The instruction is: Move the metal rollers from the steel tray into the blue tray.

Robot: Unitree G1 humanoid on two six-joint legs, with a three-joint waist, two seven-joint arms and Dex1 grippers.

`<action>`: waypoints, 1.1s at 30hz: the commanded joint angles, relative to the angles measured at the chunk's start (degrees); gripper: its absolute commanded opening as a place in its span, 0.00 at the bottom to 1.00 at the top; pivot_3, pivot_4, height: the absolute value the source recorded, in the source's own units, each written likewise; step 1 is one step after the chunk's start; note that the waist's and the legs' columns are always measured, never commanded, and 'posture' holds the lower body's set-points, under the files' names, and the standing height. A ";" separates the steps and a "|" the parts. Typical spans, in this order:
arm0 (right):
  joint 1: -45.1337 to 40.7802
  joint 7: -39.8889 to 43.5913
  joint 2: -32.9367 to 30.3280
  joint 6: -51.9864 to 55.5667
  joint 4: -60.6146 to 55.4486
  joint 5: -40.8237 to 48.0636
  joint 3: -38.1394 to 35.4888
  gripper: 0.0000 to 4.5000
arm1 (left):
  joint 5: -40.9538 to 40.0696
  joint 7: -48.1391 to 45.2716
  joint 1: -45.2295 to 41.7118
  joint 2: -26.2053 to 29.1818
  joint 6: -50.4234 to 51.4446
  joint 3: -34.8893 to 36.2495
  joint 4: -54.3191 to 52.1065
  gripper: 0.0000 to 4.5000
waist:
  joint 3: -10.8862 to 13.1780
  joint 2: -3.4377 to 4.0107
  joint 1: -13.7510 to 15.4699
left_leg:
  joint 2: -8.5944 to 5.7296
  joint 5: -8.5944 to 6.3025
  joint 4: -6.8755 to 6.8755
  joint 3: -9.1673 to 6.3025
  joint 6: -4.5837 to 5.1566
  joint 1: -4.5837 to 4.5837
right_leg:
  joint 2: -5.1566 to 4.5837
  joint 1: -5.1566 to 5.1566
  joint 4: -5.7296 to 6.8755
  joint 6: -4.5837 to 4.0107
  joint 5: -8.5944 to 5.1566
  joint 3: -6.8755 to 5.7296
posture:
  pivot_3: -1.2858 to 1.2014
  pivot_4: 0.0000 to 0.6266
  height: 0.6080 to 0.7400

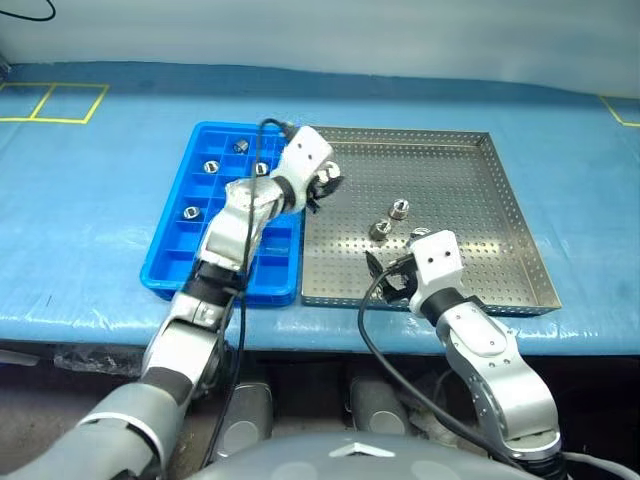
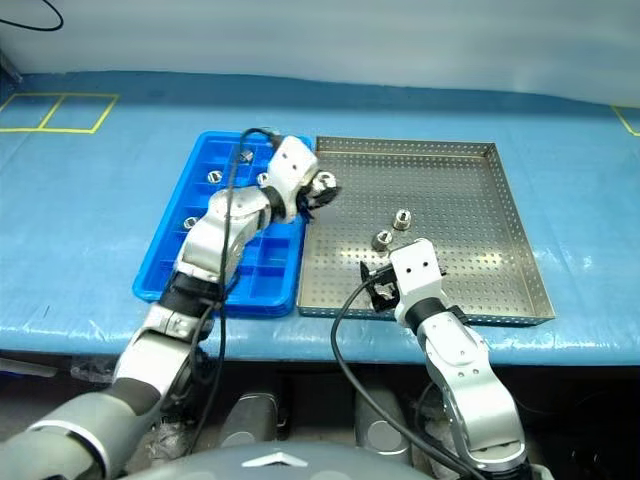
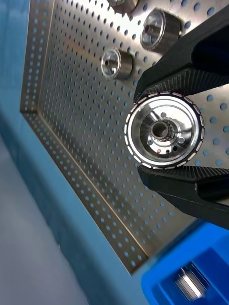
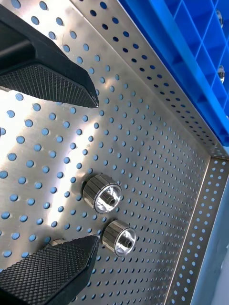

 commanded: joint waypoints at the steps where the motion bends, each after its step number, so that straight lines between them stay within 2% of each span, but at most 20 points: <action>1: -1.95 2.08 -0.78 -4.11 -0.51 -0.09 1.81 1.00 | 1.30 5.74 6.39 1.13 -0.36 3.27 -11.65 0.38 | 0.00 0.00 0.34 | 0.00 0.00 0.01 0.00 0.00 0.01 | 0.00 0.02 0.00 -0.01 0.00 0.00 | 0.51 0.24 1.00; 7: -5.53 4.71 -1.21 -9.10 2.99 -0.74 5.30 1.00 | 1.66 9.82 18.49 3.10 -0.06 6.27 -22.32 0.38 | 0.00 -0.03 2.13 | -0.04 0.01 0.11 0.01 -0.02 0.03 | -0.03 0.11 -0.05 -0.21 -0.11 0.00 | 0.54 0.24 1.00; 12: -7.94 6.35 -1.30 -10.74 5.81 -1.11 7.39 1.00 | 1.51 12.00 25.20 3.61 0.97 7.46 -26.23 0.38 | 0.00 -0.05 3.58 | -0.04 0.01 0.12 -0.02 -0.02 0.02 | -0.04 0.11 -0.06 -0.24 -0.12 -0.05 | 0.56 0.24 1.00; 20: -9.04 7.72 -0.91 -11.89 7.19 -1.03 9.05 1.00 | 0.16 13.51 28.73 2.38 4.55 7.29 -25.72 0.38 | -0.01 -0.06 4.71 | -0.05 0.00 0.12 -0.02 -0.02 0.00 | -0.05 0.10 -0.08 -0.26 -0.14 -0.07 | 0.56 0.24 1.00; 28: -7.19 9.38 -1.79 -12.34 5.17 -0.43 8.96 1.00 | -0.94 12.46 27.33 2.86 7.02 6.46 -23.21 0.97 | -0.05 -0.02 4.62 | -0.05 0.00 0.11 0.01 -0.03 0.04 | -0.06 0.12 -0.08 -0.27 -0.15 -0.06 | 0.53 0.24 1.00; 33: -5.42 8.32 -1.80 -12.06 3.46 -0.61 7.44 1.00 | -1.89 11.03 22.37 3.86 6.88 6.41 -21.56 0.99 | -0.04 -0.02 4.32 | -0.04 0.00 0.12 0.02 -0.03 0.02 | -0.06 0.09 -0.07 -0.27 -0.15 -0.06 | 0.52 0.24 1.00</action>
